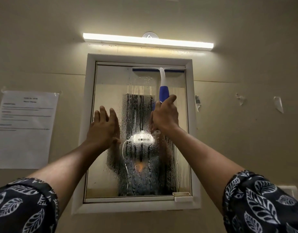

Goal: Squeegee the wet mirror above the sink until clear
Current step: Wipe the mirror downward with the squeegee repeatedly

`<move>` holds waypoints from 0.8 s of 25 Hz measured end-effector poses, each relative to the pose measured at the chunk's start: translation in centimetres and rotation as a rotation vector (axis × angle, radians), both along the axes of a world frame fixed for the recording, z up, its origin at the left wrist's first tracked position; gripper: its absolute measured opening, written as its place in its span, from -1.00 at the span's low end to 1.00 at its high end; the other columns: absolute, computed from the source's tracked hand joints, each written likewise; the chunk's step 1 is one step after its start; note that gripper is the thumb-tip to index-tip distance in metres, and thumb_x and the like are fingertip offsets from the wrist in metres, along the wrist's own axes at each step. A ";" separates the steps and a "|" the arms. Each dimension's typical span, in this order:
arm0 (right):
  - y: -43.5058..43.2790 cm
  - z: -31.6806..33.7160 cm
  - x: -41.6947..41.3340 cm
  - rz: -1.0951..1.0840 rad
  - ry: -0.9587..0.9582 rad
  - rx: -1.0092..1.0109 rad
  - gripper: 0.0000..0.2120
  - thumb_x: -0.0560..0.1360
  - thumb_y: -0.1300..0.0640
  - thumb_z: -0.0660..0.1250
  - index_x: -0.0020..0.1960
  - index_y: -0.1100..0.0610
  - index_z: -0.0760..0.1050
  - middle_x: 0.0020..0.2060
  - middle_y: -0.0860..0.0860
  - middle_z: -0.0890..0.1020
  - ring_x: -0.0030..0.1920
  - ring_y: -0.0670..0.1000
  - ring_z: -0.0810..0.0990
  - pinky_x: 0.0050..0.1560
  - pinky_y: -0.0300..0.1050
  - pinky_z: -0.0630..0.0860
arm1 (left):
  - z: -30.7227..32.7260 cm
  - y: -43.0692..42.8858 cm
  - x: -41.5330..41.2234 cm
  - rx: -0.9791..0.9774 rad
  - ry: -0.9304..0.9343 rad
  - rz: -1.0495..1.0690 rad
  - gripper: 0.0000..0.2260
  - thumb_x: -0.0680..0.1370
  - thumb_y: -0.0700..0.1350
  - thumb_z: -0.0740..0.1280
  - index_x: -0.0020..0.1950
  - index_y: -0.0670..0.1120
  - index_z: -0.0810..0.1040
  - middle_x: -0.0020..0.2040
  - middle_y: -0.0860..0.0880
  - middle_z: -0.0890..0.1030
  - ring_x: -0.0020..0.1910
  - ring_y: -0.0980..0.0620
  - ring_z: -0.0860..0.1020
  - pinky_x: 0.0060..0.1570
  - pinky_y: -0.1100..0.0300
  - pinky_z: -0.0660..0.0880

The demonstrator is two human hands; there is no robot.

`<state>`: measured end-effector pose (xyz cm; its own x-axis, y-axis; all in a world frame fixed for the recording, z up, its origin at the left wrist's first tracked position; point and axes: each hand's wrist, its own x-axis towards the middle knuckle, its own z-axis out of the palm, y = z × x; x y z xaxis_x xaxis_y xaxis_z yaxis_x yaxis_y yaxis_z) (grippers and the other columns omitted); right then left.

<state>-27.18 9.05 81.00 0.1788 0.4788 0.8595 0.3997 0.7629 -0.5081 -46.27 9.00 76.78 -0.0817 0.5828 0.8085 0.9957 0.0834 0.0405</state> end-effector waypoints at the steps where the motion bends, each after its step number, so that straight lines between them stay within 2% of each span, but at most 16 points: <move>1: -0.1 0.1 0.1 0.005 -0.005 0.001 -0.77 0.60 0.11 0.09 0.17 0.19 0.15 0.06 0.22 0.54 -0.16 0.11 0.56 -0.20 -0.02 0.48 | 0.0 0.0 0.1 -0.001 -0.007 0.000 0.03 0.41 0.05 0.47 0.56 -0.12 -0.23 0.53 -0.25 -0.25 0.52 -0.27 -0.19 0.47 -0.10 0.06; 4: -0.2 0.2 0.0 0.021 -0.021 0.010 -0.78 0.60 0.12 0.09 0.17 0.19 0.14 0.04 0.22 0.53 -0.18 0.12 0.55 -0.19 -0.01 0.50 | 0.1 -0.1 0.4 -0.006 -0.023 0.003 0.03 0.40 0.01 0.49 0.56 -0.13 -0.22 0.53 -0.26 -0.24 0.52 -0.28 -0.19 0.46 -0.12 0.06; 8: -0.6 0.4 -0.3 0.119 -0.012 -0.039 -0.85 0.60 0.13 0.08 0.08 0.10 0.10 -0.03 0.26 0.54 -0.19 0.23 0.59 -0.15 0.17 0.58 | 0.3 -0.1 0.5 -0.013 -0.051 -0.013 0.04 0.38 -0.02 0.52 0.56 -0.13 -0.20 0.53 -0.27 -0.23 0.51 -0.30 -0.19 0.46 -0.13 0.06; 11: -0.6 0.8 -0.3 0.058 -0.044 -0.094 -0.82 0.57 0.18 0.11 0.05 0.09 0.09 -0.10 0.15 0.48 -0.23 0.14 0.54 -0.25 0.02 0.53 | 0.3 0.0 0.5 -0.012 -0.052 -0.010 0.04 0.38 -0.03 0.52 0.56 -0.12 -0.19 0.54 -0.25 -0.23 0.52 -0.29 -0.19 0.45 -0.13 0.07; 14: -0.5 0.9 -0.2 0.006 -0.056 -0.137 -0.78 0.56 0.22 0.14 0.04 0.09 0.07 -0.13 0.09 0.40 -0.32 0.00 0.41 -0.44 -0.17 0.29 | 0.3 0.1 0.3 -0.009 -0.055 -0.017 0.04 0.38 -0.04 0.52 0.57 -0.11 -0.19 0.54 -0.24 -0.23 0.52 -0.28 -0.19 0.45 -0.12 0.07; 17: -0.3 0.9 -0.3 -0.003 -0.046 -0.162 -0.77 0.55 0.23 0.15 0.03 0.09 0.07 -0.12 0.09 0.40 -0.36 -0.05 0.35 -0.49 -0.21 0.19 | 0.3 0.2 0.3 -0.005 -0.060 -0.022 0.04 0.37 -0.03 0.52 0.57 -0.10 -0.19 0.54 -0.23 -0.23 0.52 -0.26 -0.20 0.46 -0.12 0.06; 20: -0.2 0.8 -0.4 -0.017 -0.035 -0.168 -0.76 0.54 0.25 0.15 0.02 0.08 0.07 -0.22 0.04 0.36 -0.39 -0.07 0.32 -0.54 -0.24 0.17 | 0.3 0.1 0.2 -0.004 -0.060 -0.023 0.05 0.37 -0.03 0.53 0.57 -0.11 -0.18 0.54 -0.23 -0.22 0.52 -0.26 -0.19 0.46 -0.13 0.07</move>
